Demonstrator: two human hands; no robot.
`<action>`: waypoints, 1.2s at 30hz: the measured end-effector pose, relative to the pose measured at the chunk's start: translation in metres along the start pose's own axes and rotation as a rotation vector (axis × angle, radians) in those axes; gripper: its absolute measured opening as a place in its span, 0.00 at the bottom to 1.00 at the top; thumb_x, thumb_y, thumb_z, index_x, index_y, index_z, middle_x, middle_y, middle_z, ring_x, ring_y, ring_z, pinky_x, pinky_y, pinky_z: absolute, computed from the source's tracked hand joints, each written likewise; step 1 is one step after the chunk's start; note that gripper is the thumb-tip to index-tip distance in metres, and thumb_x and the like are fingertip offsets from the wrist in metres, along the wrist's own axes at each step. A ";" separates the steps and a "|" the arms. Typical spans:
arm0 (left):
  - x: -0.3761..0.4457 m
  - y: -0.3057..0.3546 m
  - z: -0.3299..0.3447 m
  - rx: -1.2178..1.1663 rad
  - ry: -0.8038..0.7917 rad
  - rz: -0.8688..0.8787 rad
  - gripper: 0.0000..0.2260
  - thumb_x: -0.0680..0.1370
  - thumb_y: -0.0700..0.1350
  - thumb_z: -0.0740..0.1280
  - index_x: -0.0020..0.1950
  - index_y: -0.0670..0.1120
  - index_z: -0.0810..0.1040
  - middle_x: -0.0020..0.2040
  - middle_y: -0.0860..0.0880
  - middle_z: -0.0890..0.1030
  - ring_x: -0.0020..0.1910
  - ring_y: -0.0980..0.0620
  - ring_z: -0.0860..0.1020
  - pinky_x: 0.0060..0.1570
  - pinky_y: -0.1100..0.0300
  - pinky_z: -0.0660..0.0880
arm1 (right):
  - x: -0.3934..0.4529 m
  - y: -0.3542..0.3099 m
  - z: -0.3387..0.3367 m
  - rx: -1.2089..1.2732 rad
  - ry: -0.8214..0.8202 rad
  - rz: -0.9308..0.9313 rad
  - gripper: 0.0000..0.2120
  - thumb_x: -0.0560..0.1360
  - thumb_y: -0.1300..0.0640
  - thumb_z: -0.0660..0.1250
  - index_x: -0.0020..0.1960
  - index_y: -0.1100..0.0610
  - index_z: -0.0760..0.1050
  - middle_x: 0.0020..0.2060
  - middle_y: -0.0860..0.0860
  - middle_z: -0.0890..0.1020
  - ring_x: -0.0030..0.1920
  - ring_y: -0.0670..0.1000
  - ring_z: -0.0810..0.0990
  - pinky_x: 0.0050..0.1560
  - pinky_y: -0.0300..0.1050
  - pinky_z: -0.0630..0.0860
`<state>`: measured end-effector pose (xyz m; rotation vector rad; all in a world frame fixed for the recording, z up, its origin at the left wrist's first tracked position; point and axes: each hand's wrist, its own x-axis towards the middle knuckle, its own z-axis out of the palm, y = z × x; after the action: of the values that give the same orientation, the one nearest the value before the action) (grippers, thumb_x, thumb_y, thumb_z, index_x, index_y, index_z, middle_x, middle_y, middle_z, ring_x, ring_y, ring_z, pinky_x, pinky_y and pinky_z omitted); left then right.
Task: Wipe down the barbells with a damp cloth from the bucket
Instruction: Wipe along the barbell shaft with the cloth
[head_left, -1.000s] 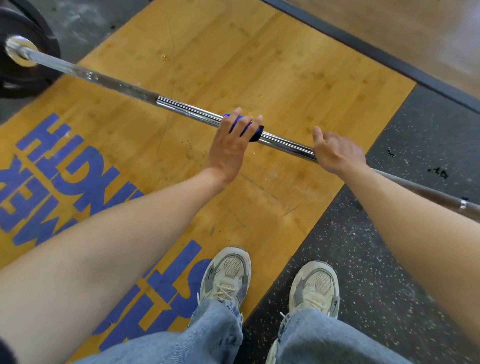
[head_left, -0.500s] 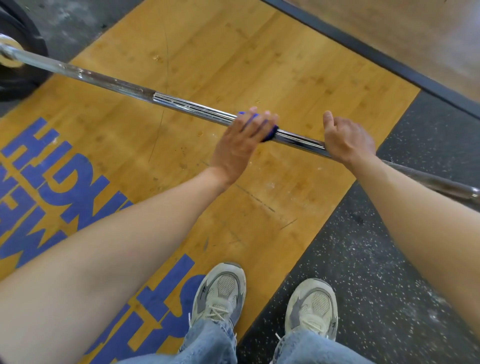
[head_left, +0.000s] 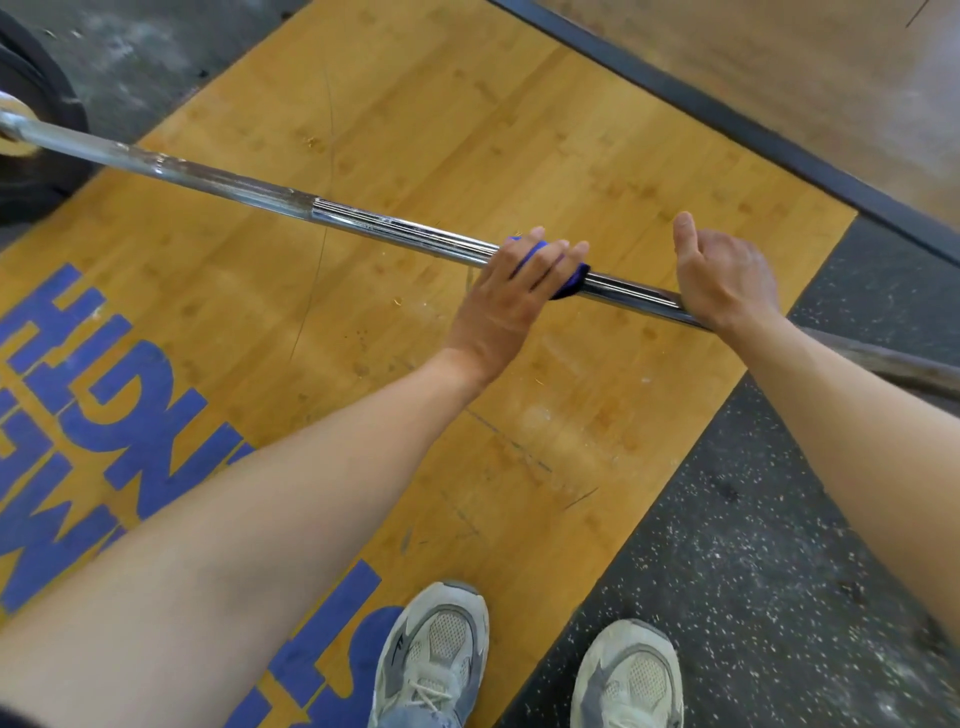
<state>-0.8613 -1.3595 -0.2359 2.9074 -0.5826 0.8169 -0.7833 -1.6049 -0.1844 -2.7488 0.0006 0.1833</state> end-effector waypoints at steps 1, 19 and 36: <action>-0.004 -0.013 -0.001 -0.008 -0.013 -0.057 0.28 0.78 0.29 0.57 0.78 0.45 0.69 0.69 0.47 0.76 0.72 0.41 0.72 0.74 0.48 0.67 | 0.004 0.000 -0.001 0.000 0.004 -0.007 0.34 0.83 0.34 0.41 0.41 0.58 0.73 0.39 0.56 0.77 0.45 0.61 0.75 0.45 0.55 0.69; -0.006 -0.048 0.000 0.028 -0.041 -0.262 0.31 0.74 0.27 0.56 0.77 0.43 0.68 0.68 0.45 0.75 0.74 0.39 0.68 0.74 0.47 0.65 | 0.030 0.000 -0.003 0.004 -0.029 -0.029 0.42 0.80 0.30 0.39 0.50 0.61 0.79 0.46 0.59 0.81 0.48 0.62 0.78 0.54 0.61 0.75; -0.037 -0.038 -0.020 -0.016 -0.029 -0.372 0.26 0.74 0.28 0.64 0.70 0.44 0.73 0.64 0.45 0.77 0.73 0.41 0.67 0.73 0.49 0.66 | -0.021 -0.006 0.002 -0.146 -0.120 -0.018 0.38 0.80 0.29 0.37 0.38 0.57 0.70 0.37 0.57 0.76 0.40 0.59 0.75 0.43 0.55 0.70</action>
<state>-0.8861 -1.3085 -0.2365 2.8811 -0.0421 0.7138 -0.8042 -1.5996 -0.1812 -2.8773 -0.0734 0.3567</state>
